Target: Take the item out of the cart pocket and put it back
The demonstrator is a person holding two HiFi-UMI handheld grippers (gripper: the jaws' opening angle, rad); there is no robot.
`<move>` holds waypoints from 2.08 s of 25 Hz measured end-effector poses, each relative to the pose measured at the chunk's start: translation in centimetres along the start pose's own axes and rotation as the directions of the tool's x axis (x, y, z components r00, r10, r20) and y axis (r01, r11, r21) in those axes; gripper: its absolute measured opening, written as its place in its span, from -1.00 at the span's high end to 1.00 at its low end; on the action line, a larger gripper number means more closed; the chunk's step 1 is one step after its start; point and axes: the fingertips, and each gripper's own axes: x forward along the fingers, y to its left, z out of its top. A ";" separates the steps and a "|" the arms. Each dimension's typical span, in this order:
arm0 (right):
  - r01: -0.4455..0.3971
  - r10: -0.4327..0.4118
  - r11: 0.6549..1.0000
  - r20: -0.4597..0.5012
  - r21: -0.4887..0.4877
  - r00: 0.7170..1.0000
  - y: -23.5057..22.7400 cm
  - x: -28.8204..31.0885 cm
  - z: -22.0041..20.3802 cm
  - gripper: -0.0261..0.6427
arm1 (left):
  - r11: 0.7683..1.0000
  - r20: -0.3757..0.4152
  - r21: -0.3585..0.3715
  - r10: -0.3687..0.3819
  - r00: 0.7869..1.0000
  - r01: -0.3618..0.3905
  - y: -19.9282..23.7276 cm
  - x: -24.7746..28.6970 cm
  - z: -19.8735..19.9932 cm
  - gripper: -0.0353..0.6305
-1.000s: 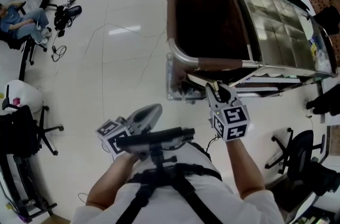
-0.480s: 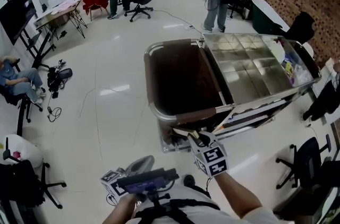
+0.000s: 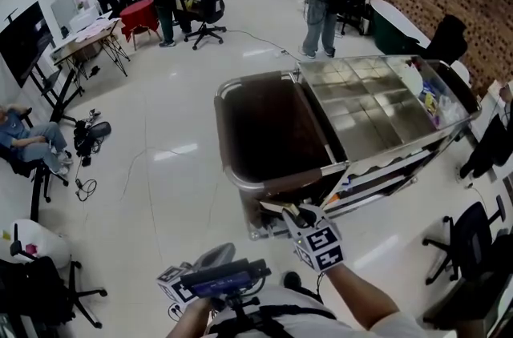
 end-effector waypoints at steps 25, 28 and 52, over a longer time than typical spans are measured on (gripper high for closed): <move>-0.018 0.018 1.000 0.047 -0.014 0.999 1.3 -2.3 1.9 0.69 | 1.000 0.007 0.005 -0.015 1.000 0.015 -0.8 -0.3 -0.6 0.91; -0.017 0.018 1.000 0.047 -0.014 0.999 1.4 -2.5 1.9 0.69 | 1.000 -0.001 0.020 -0.022 1.000 0.022 -1.1 -0.5 -0.6 0.91; -0.014 0.016 0.999 0.063 -0.032 0.998 1.6 -3.8 2.7 0.69 | 0.999 -0.002 0.019 -0.033 0.999 0.033 -1.9 -0.4 -0.9 0.91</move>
